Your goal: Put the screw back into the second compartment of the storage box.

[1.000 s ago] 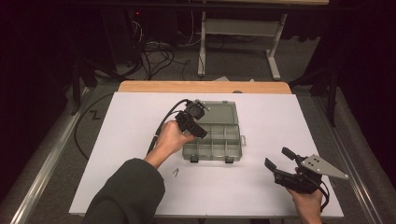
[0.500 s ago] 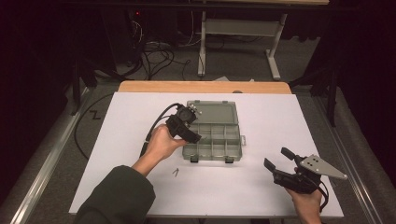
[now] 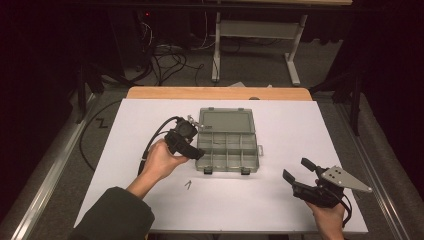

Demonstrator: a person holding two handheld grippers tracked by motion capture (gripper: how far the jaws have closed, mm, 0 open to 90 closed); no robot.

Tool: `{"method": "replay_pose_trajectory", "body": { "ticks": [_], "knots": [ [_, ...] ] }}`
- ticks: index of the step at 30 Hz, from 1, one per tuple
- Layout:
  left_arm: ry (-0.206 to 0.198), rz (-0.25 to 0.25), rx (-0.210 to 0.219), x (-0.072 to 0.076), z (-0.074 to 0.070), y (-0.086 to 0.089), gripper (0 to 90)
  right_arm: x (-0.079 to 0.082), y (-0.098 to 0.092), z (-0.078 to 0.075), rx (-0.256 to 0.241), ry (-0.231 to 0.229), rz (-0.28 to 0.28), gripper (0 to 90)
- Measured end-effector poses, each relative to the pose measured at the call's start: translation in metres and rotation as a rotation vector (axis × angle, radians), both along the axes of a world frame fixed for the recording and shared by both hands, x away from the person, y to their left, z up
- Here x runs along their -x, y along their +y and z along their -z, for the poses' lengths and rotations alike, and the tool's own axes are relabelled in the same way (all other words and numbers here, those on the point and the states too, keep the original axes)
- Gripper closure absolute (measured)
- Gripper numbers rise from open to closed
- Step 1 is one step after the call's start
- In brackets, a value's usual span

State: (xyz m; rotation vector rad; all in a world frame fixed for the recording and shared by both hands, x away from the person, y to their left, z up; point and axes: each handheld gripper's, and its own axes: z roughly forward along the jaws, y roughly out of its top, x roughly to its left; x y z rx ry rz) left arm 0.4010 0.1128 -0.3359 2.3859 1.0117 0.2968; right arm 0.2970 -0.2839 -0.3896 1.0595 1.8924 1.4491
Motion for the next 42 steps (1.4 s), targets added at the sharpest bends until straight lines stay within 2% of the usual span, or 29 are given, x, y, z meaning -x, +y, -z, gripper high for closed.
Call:
{"method": "replay_pose_trajectory", "body": {
  "ticks": [10,20,30,38,42],
  "knots": [
    [0.017,-0.021,0.005,0.012,0.009,0.017,38.2,0.0,0.0,0.0,-0.001,0.0,0.0,23.5],
    [0.053,-0.021,-0.024,0.023,0.022,0.027,40.3,0.0,0.0,0.0,-0.004,0.001,0.001,23.7],
    [0.086,-0.002,-0.073,0.03,0.031,0.023,40.8,0.0,0.0,0.0,-0.007,0.001,0.002,23.8],
    [0.121,0.014,-0.09,0.035,0.04,0.021,43.7,0.0,0.0,0.0,-0.007,0.002,0.002,24.0],
    [0.124,0.026,-0.106,0.037,0.043,0.019,45.9,0.0,0.0,0.0,-0.005,0.003,0.001,24.0]
  ]
}}
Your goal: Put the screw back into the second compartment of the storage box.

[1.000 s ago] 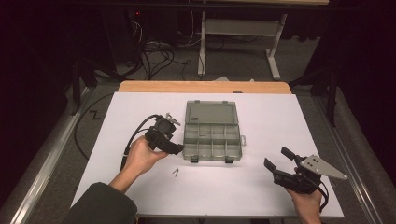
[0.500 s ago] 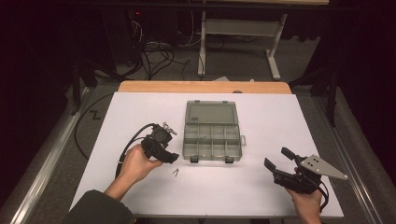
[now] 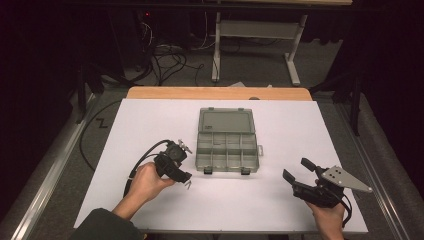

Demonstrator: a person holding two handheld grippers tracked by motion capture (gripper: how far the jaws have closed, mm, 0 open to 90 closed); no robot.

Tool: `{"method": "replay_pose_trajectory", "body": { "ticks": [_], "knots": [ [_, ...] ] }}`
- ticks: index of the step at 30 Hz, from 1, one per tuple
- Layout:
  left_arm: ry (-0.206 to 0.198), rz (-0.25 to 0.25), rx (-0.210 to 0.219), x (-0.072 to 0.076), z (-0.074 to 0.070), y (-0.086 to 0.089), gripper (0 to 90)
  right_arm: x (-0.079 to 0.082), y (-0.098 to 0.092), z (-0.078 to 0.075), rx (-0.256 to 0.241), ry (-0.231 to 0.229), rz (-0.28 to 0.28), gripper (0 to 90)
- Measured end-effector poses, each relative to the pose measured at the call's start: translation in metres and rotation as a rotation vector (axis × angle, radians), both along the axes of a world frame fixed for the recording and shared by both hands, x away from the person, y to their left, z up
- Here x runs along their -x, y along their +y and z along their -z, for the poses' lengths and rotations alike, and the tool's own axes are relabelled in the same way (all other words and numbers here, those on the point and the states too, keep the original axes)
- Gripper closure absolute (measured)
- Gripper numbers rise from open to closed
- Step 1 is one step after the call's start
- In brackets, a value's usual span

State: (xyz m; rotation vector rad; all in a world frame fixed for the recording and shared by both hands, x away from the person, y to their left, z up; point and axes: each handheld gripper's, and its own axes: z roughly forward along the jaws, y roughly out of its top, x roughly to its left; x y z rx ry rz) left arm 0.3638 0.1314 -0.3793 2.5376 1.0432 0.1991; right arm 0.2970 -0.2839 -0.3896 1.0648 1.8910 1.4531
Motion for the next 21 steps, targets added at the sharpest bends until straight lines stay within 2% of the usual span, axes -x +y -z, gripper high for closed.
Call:
{"method": "replay_pose_trajectory", "body": {
  "ticks": [21],
  "knots": [
    [0.081,0.015,-0.015,0.002,0.018,-0.002,64.1,0.0,0.0,0.0,-0.01,0.003,-0.005,24.0]
  ]
}}
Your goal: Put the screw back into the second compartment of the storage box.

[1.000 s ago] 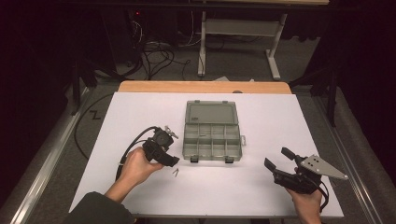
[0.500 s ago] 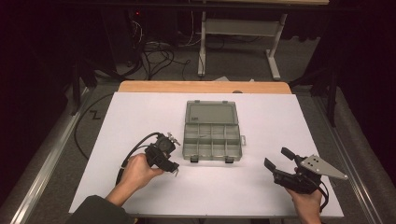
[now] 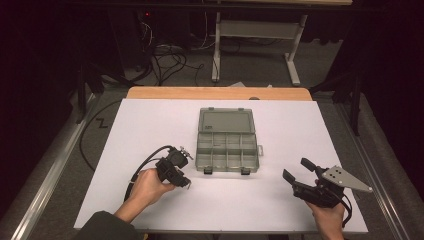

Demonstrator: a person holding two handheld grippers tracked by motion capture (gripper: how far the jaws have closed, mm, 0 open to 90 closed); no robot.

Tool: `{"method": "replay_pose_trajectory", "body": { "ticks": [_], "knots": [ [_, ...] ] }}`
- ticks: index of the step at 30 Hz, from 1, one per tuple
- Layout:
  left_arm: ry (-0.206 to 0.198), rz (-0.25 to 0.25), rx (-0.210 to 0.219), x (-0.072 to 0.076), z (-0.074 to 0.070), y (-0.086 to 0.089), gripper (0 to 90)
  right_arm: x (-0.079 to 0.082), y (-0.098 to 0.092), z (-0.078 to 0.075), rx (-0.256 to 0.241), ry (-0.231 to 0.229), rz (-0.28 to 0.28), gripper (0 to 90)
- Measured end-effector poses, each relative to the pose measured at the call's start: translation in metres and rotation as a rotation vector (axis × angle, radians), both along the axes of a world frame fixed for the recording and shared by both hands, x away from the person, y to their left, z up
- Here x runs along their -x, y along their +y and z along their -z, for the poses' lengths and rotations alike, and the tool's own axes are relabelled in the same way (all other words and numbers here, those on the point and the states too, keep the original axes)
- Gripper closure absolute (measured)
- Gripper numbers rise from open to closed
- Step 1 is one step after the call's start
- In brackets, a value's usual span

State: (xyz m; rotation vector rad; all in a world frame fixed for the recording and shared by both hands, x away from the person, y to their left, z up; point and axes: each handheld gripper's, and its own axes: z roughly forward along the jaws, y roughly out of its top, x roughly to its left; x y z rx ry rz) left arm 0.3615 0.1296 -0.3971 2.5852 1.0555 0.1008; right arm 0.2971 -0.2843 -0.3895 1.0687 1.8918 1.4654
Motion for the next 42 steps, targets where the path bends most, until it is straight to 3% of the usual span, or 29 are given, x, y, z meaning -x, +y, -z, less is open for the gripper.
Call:
{"method": "replay_pose_trajectory", "body": {
  "ticks": [17,27,42],
  "knots": [
    [0.021,0.009,-0.011,-0.0011,0.0068,-0.006,77.1,0.0002,-0.0002,-0.0003,-0.005,-0.003,-0.003,23.7],
    [0.012,0.003,-0.024,-0.0023,0.0079,-0.0055,85.8,0.0002,-0.0001,-0.0002,-0.004,-0.001,-0.003,23.7],
    [0.0,0.01,-0.03,-0.002,0.0084,-0.0066,86.6,0.0004,0.0004,-0.0001,-0.001,-0.001,-0.003,23.9]
  ]
}}
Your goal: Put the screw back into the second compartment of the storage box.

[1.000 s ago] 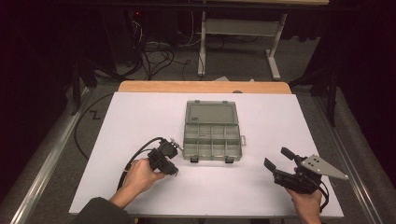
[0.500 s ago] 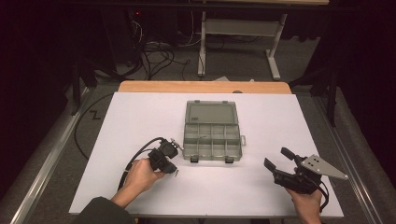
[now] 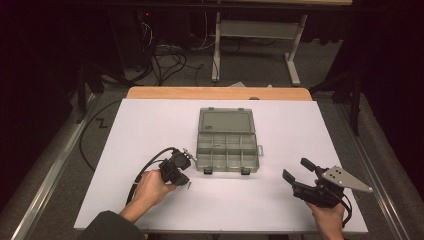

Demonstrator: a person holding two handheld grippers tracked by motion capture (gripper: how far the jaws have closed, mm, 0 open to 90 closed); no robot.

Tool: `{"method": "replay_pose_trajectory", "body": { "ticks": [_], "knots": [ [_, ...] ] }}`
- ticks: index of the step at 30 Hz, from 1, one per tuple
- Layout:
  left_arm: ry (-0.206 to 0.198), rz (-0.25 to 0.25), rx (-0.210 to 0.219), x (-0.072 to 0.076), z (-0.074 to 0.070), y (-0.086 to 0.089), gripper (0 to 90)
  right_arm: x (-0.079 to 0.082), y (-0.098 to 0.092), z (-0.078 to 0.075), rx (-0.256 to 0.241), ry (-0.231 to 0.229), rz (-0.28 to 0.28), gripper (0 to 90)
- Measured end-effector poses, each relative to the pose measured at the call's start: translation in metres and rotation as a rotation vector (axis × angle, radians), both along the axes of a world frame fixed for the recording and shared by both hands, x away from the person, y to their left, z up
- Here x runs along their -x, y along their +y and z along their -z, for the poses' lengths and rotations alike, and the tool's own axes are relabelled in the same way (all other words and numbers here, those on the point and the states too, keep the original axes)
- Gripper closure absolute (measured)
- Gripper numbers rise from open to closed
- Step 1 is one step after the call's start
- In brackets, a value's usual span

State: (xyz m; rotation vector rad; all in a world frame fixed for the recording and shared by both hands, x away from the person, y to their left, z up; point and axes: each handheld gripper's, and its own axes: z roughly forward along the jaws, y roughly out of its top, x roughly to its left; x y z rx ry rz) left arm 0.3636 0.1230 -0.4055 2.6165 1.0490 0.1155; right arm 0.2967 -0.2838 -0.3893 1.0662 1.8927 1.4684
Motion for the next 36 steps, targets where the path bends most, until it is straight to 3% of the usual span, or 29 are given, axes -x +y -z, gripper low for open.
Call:
{"method": "replay_pose_trajectory", "body": {
  "ticks": [20,36],
  "knots": [
    [0.013,-0.001,0.022,-0.005,-0.001,0.002,87.5,0.001,0.001,0.0,0.003,-0.002,-0.009,24.2],
    [-0.015,0.004,0.066,-0.012,-0.023,0.001,87.5,0.001,0.001,0.0,0.003,-0.006,-0.002,23.9]
  ]
}}
